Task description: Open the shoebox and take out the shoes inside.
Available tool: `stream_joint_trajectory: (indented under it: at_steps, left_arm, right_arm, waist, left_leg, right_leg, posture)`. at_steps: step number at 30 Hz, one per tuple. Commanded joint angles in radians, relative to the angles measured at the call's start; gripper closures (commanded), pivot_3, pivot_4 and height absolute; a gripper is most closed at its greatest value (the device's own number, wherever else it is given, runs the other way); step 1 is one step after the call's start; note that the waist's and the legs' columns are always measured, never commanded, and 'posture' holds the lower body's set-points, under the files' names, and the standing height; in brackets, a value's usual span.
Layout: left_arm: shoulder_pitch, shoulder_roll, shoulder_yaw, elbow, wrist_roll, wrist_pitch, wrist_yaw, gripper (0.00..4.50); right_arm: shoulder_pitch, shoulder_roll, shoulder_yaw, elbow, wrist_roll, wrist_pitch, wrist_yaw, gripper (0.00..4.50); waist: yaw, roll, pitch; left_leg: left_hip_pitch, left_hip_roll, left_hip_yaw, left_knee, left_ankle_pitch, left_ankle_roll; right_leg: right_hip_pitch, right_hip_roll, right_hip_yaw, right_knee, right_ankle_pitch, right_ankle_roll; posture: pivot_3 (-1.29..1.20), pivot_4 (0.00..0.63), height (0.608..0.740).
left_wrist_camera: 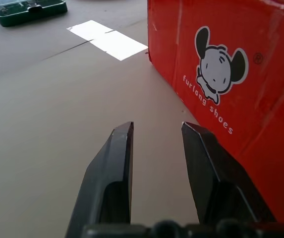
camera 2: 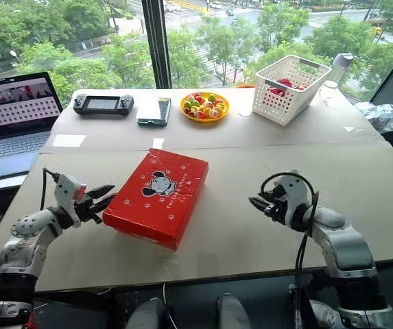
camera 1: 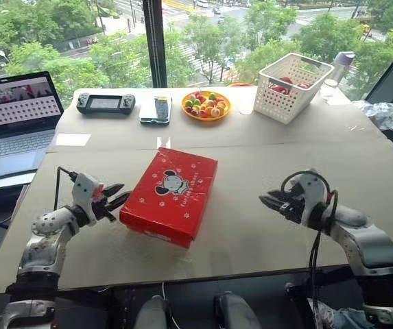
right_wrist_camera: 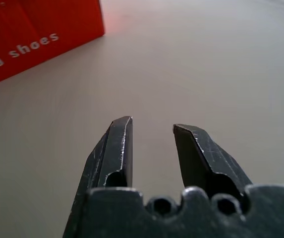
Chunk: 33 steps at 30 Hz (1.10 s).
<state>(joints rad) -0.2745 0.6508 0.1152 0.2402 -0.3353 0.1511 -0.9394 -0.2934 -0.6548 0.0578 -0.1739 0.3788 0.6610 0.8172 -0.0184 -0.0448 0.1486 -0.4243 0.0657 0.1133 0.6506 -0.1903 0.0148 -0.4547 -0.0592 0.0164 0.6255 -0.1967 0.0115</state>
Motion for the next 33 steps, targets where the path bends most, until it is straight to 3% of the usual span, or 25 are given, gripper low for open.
stream_joint_trajectory:
  at_steps: [1,5,12,20,25,33]
  left_arm:
    - [-0.048,0.030,-0.015,-0.006,0.000,0.014,-0.057,4.48]
    - [-0.074,0.028,-0.047,0.003,0.020,0.029,-0.075,4.50]
    - [-0.029,0.015,-0.131,-0.096,0.045,0.078,-0.097,4.50]
    - [-0.063,-0.171,-0.260,-0.199,0.086,0.118,-0.023,4.50]
    - [-0.165,-0.315,-0.322,-0.056,0.160,0.062,0.014,4.50]
    - [-0.344,-0.435,-0.322,0.248,0.230,-0.072,-0.005,4.50]
  right_arm:
    - [-0.071,0.003,0.105,-0.002,-0.015,-0.015,0.092,4.35]
    - [-0.191,0.082,0.236,0.162,-0.160,-0.057,0.027,4.45]
    - [-0.261,0.211,0.274,0.245,-0.221,-0.082,-0.016,4.45]
    - [-0.281,0.161,0.206,0.296,-0.262,-0.104,-0.016,4.45]
    - [-0.294,0.084,0.146,0.376,-0.277,-0.150,0.019,4.45]
    - [-0.336,0.044,0.094,0.549,-0.326,-0.255,0.008,4.45]
  waist:
    - [0.001,0.000,0.000]
    - [-0.001,0.000,0.000]
    - [-0.003,-0.001,-0.001]
    - [0.026,0.000,-0.001]
    - [0.043,0.000,-0.001]
    - [0.037,0.000,-0.001]
  left_leg:
    - [0.000,0.000,0.000,0.000,0.000,0.000]
    - [0.000,0.000,0.001,0.001,0.000,0.000]
    - [0.000,0.001,0.002,0.000,0.000,0.000]
    - [0.000,-0.001,0.003,0.004,0.000,-0.001]
    - [-0.001,-0.002,0.003,0.010,-0.004,-0.008]
    - [-0.001,-0.003,0.000,0.010,0.000,0.001]
  right_leg:
    - [0.000,0.000,0.000,0.000,0.000,0.000]
    - [0.000,0.000,0.000,0.000,0.000,0.000]
    - [-0.001,0.001,-0.001,0.002,0.003,-0.003]
    - [0.002,-0.002,-0.001,0.003,0.002,-0.001]
    - [0.005,-0.004,-0.002,0.001,0.003,0.002]
    - [0.008,-0.002,-0.003,-0.001,0.003,0.004]
  posture:
    - [0.00,0.150,0.738]
    - [0.00,0.150,0.738]
    - [0.00,0.150,0.738]
    - [0.00,0.150,0.738]
    - [0.00,0.150,0.738]
    - [0.00,0.150,0.738]
